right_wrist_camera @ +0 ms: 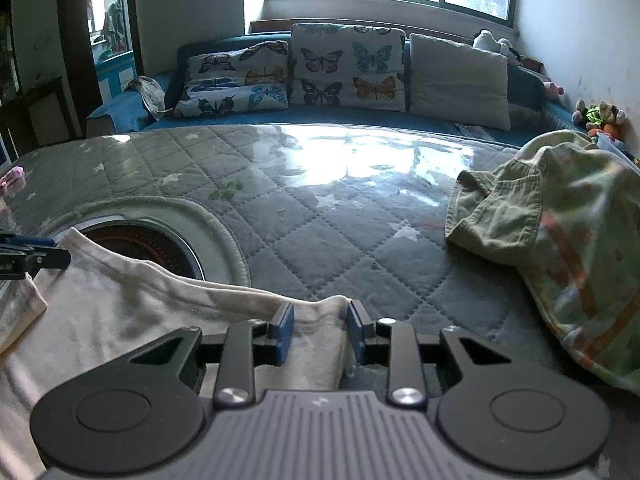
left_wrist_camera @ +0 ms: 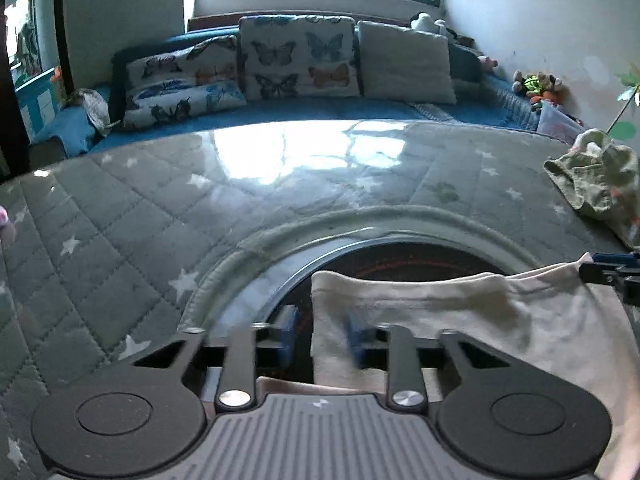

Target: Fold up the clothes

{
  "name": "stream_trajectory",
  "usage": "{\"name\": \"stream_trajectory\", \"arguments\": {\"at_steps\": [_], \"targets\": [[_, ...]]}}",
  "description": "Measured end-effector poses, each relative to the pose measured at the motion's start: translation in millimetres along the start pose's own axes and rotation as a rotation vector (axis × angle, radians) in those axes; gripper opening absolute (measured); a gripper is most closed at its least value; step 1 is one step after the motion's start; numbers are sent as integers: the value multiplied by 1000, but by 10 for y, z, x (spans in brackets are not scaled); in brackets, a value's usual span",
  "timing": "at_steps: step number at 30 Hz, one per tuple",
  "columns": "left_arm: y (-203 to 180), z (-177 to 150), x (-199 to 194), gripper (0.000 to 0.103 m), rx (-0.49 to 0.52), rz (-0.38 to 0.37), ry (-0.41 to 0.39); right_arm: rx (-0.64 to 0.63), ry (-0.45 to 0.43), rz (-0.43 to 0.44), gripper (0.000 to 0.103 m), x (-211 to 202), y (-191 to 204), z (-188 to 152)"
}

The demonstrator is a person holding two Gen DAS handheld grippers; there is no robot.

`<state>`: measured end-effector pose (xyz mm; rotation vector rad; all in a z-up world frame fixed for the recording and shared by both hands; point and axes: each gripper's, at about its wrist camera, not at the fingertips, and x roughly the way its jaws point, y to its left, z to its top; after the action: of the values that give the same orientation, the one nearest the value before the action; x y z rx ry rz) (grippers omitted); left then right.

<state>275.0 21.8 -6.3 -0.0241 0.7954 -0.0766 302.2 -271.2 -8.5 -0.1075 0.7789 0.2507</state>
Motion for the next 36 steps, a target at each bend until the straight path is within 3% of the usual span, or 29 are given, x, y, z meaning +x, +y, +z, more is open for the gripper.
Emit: {"name": "stream_trajectory", "arguments": {"at_steps": [3,9,12,16,18,22,27,32,36], "targets": [[28,12,-16,3,-1,4,-17,6,-12,0,5,12,5,30],[172,82,-113,2,-28,55,-78,6,-40,3,4,106,100,164],[308,150,-151,2,-41,88,-95,6,-60,21,4,225,181,314],[489,170,-59,3,-65,130,-49,9,-61,45,10,376,289,447],[556,157,-45,8,-90,120,-27,-9,-61,60,13,334,348,450],[502,172,-172,10,-99,120,-56,-92,-53,98,16,55,473,346],[168,146,-361,10,-35,19,-67,-186,-11,183,22,-495,629,51],[-138,33,-310,10,-11,-103,-11,-261,64,320,25,-1002,810,-426],[-267,-68,-221,10,17,-131,8,-310,131,394,28,-1255,963,-808]]}}
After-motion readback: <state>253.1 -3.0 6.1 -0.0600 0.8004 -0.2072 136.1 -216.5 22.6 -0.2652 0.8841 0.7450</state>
